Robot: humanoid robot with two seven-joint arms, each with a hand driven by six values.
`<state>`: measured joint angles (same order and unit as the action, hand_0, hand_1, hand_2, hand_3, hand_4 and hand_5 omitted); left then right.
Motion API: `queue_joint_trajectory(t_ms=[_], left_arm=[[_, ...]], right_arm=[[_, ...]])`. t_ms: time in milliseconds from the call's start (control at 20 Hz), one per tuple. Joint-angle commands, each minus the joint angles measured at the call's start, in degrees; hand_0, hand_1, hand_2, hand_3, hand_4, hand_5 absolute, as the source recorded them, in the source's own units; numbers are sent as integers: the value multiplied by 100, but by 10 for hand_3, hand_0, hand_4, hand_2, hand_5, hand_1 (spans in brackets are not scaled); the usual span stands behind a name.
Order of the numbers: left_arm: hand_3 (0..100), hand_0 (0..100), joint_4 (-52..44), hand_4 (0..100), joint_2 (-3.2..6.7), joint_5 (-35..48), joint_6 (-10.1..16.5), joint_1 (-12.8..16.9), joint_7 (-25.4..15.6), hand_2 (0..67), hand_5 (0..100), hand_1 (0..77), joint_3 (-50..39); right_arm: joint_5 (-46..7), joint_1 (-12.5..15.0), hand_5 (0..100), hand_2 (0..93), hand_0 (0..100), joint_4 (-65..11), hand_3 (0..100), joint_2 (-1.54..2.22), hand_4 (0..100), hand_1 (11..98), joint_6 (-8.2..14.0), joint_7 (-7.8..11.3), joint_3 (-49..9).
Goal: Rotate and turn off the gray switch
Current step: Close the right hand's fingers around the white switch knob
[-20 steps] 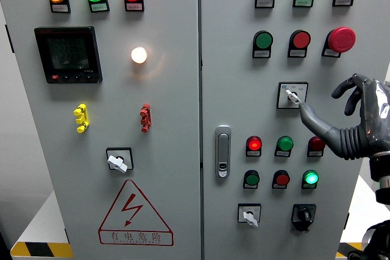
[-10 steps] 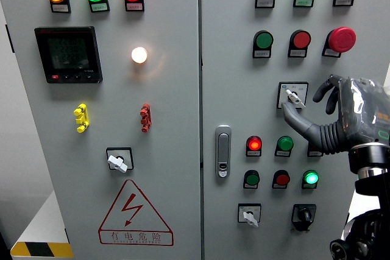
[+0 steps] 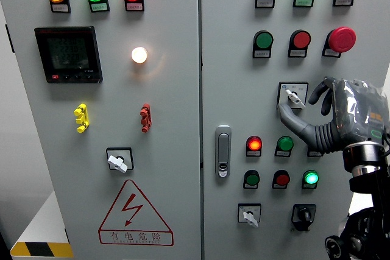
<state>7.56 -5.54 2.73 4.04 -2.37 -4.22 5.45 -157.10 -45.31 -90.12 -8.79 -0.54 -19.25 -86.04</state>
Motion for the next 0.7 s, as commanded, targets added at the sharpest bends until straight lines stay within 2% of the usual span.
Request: queue_joint_trajectory(t_ms=[0,300,650], left_arm=[[188,846,0,83,0,-9,0,0,0,134,109,0,0],[188,846,0,83,0,0,0,0,0,134,109,0,0],[188,846,0,83,0,0,0,0,0,134,109,0,0]], right_arm=[[4,-30,1000,696,0,64,904,0,971,355,1,0,8],[4,-39,1000,697,0,161,905,0,973,350,124,0,69],[-5,-48,1000,701,0,196,912,0,975,344,133,0,104]])
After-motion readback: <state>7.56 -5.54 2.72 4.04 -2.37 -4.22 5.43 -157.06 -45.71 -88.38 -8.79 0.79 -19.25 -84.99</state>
